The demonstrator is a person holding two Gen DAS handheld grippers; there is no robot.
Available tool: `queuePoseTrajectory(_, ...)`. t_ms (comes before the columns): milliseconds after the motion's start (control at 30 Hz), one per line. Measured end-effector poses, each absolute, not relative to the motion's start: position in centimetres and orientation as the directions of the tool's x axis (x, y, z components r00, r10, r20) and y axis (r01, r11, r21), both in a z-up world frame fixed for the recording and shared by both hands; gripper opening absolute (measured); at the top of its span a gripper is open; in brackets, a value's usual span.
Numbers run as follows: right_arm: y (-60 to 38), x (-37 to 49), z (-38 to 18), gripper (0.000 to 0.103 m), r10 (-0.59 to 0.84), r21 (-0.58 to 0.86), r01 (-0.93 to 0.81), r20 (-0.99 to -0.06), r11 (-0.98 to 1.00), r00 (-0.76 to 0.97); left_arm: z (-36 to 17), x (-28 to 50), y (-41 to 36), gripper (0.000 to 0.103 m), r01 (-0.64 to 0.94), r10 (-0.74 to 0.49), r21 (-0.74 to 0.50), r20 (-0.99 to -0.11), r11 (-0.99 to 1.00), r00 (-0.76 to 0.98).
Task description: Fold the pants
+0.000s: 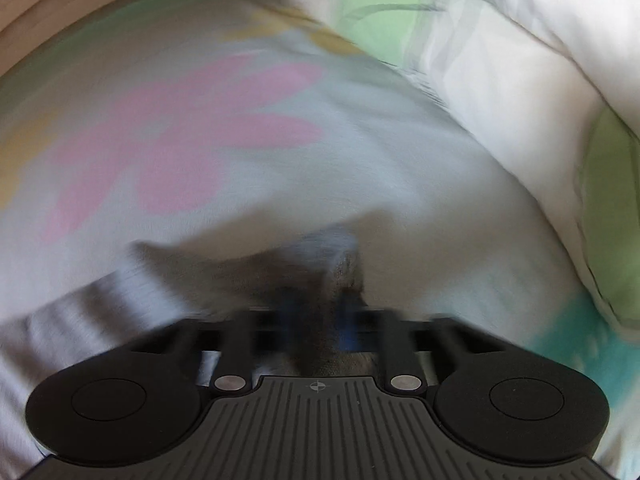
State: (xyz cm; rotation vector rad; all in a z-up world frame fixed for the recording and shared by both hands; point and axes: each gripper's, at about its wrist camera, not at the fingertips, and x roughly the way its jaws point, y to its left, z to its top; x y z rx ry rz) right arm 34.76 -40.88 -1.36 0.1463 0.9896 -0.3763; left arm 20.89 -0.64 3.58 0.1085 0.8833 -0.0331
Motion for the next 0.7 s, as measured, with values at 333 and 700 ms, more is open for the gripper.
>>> queuePoseTrajectory(333, -43.9, 34.1, -0.3, 0.012, -0.422, -0.151, 0.497, -0.760, 0.854, 0.494, 3.7, 21.2, -0.5, 0.076, 0.061, 0.014, 0.068, -0.770, 0.996, 0.638)
queuePoseTrajectory(700, -37.0, 36.3, 1.6, 0.036, -0.056, 0.190, 0.317, -0.775, 0.929, 0.629, 2.1, 22.8, 1.5, 0.076, -0.024, -0.019, -0.038, -0.844, 0.999, 0.535)
